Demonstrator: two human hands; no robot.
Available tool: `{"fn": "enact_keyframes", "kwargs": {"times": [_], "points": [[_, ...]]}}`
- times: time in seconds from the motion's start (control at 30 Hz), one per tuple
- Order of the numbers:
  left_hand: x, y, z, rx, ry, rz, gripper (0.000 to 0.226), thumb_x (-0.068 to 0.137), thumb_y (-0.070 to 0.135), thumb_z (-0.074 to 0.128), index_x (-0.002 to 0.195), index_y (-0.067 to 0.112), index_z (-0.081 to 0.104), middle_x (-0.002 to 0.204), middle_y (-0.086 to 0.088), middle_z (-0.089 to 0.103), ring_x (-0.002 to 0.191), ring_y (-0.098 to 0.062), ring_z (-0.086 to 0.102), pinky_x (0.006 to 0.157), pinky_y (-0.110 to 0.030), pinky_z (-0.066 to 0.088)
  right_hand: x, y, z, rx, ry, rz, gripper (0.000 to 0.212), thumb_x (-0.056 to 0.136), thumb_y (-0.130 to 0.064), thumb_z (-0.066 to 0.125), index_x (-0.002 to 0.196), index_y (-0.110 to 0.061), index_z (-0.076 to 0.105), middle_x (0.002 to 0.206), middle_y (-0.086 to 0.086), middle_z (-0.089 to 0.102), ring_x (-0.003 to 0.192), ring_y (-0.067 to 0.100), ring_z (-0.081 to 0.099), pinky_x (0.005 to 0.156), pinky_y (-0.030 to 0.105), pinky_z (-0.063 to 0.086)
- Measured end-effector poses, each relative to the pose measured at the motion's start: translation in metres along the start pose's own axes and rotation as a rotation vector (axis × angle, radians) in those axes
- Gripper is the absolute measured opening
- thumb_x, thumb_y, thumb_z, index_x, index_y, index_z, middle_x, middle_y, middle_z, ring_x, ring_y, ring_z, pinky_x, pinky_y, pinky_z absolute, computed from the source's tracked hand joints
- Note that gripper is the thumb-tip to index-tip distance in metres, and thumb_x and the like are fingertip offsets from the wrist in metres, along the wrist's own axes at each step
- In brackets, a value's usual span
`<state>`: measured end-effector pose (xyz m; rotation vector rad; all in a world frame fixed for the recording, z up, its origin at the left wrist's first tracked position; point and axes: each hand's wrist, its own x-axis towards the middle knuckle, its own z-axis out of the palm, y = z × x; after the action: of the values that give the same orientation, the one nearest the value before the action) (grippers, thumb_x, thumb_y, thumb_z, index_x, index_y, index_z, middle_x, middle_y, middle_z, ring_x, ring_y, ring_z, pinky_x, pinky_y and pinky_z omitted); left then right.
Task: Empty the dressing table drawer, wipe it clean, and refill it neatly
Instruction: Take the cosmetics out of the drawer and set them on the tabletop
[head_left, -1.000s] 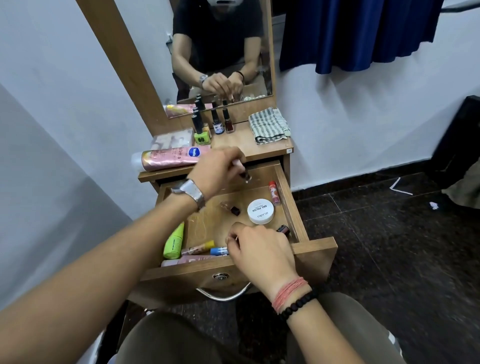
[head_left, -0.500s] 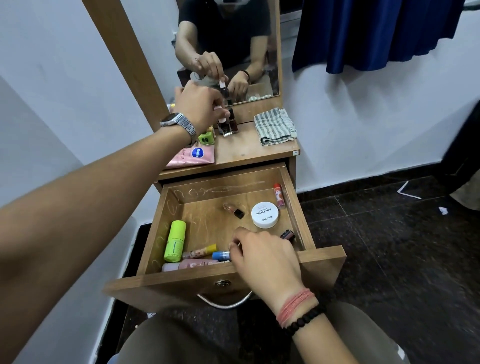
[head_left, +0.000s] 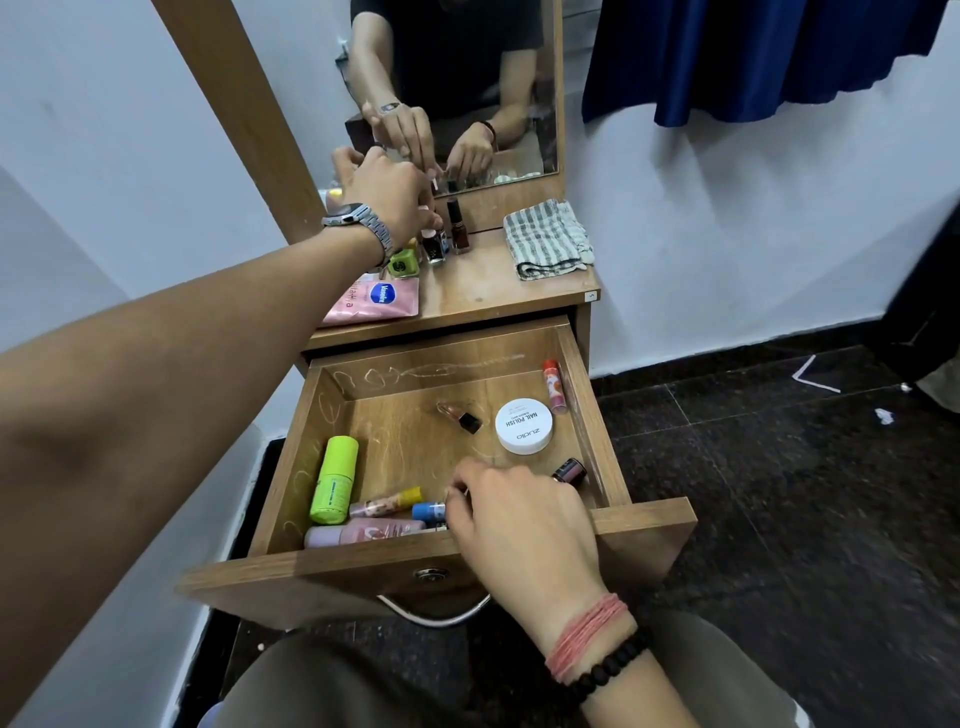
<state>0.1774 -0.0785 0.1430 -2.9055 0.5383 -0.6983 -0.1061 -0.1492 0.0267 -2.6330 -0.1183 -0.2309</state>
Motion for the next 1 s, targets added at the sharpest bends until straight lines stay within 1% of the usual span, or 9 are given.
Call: {"fn": "enact_keyframes", "kwargs": {"times": [0.03,0.1,0.17,0.23,0.3,0.37,0.6,0.8,1.0], "points": [[0.001,0.0,0.0,0.002,-0.001,0.0,0.025,0.083,0.045,0.067,0.093,0.023,0.073,0.098,-0.006,0.067,0.113,-0.028,0.046,0.1,-0.045,0.023,0.0,0.0,0.0,0.0,0.0,-0.002,0.024,0.098,-0.042,0.035,0.099,-0.027,0.054,0.077,-0.001,0.062,0.071,0.024,0.06,0.051,0.033,0.021],[0.003,0.001,0.001,0.002,-0.002,-0.002,0.026,0.082,0.045,0.067,0.094,0.022,0.073,0.099,-0.006,0.066,0.113,-0.028,0.046,0.1,-0.044,0.023,-0.001,0.0,-0.001,-0.005,0.0,-0.003,0.024,0.098,-0.042,0.035,0.098,-0.027,0.053,0.07,-0.003,0.052,0.063,0.023,0.049,0.046,0.031,0.017],[0.004,0.001,0.001,0.009,-0.007,-0.007,0.027,0.082,0.045,0.067,0.094,0.022,0.073,0.1,-0.007,0.066,0.114,-0.029,0.046,0.101,-0.044,0.023,-0.001,0.0,-0.001,-0.008,-0.003,0.0,0.024,0.098,-0.043,0.035,0.099,-0.027,0.053,0.068,-0.004,0.045,0.061,0.021,0.042,0.045,0.03,0.015],[0.005,0.001,0.001,0.018,-0.014,-0.01,0.027,0.083,0.045,0.066,0.094,0.022,0.073,0.1,-0.007,0.065,0.114,-0.029,0.045,0.101,-0.044,0.023,-0.001,0.001,-0.001,-0.002,-0.008,0.0,0.025,0.098,-0.043,0.034,0.099,-0.027,0.053,0.071,-0.003,0.051,0.062,0.021,0.045,0.047,0.032,0.019],[0.006,0.001,0.003,0.027,-0.019,-0.012,0.028,0.083,0.046,0.066,0.094,0.021,0.073,0.1,-0.008,0.065,0.114,-0.029,0.045,0.102,-0.045,0.023,-0.001,0.001,-0.001,0.007,-0.01,0.0,0.025,0.098,-0.043,0.034,0.1,-0.027,0.053,0.078,-0.001,0.061,0.067,0.023,0.056,0.052,0.032,0.024],[0.006,0.001,0.004,0.035,-0.024,-0.017,0.028,0.083,0.046,0.066,0.094,0.021,0.073,0.101,-0.009,0.065,0.114,-0.03,0.046,0.103,-0.045,0.021,-0.001,0.0,-0.001,0.008,-0.012,0.0,0.025,0.098,-0.043,0.034,0.101,-0.027,0.053,0.081,0.0,0.064,0.073,0.024,0.061,0.054,0.032,0.027],[0.009,0.001,0.011,0.062,-0.018,-0.033,0.029,0.083,0.049,0.065,0.092,0.022,0.073,0.095,-0.007,0.065,0.109,-0.028,0.048,0.098,-0.045,0.023,0.0,0.001,0.004,-0.002,0.013,-0.004,0.026,0.097,-0.042,0.035,0.099,-0.025,0.054,0.085,0.003,0.067,0.078,0.028,0.065,0.056,0.033,0.027],[0.009,0.0,0.014,0.077,-0.014,-0.025,0.032,0.084,0.051,0.062,0.093,0.022,0.072,0.097,-0.007,0.065,0.11,-0.029,0.047,0.098,-0.047,0.022,0.0,0.003,0.007,0.005,0.037,-0.008,0.026,0.096,-0.042,0.036,0.1,-0.025,0.055,0.089,0.004,0.068,0.081,0.029,0.065,0.058,0.033,0.028],[0.006,-0.003,0.012,0.063,-0.005,0.005,0.029,0.085,0.048,0.062,0.095,0.023,0.071,0.099,-0.007,0.065,0.111,-0.031,0.047,0.1,-0.047,0.023,0.0,0.003,0.007,0.003,0.045,-0.009,0.026,0.097,-0.043,0.036,0.1,-0.027,0.055,0.082,0.001,0.067,0.075,0.025,0.064,0.055,0.032,0.026]]}}
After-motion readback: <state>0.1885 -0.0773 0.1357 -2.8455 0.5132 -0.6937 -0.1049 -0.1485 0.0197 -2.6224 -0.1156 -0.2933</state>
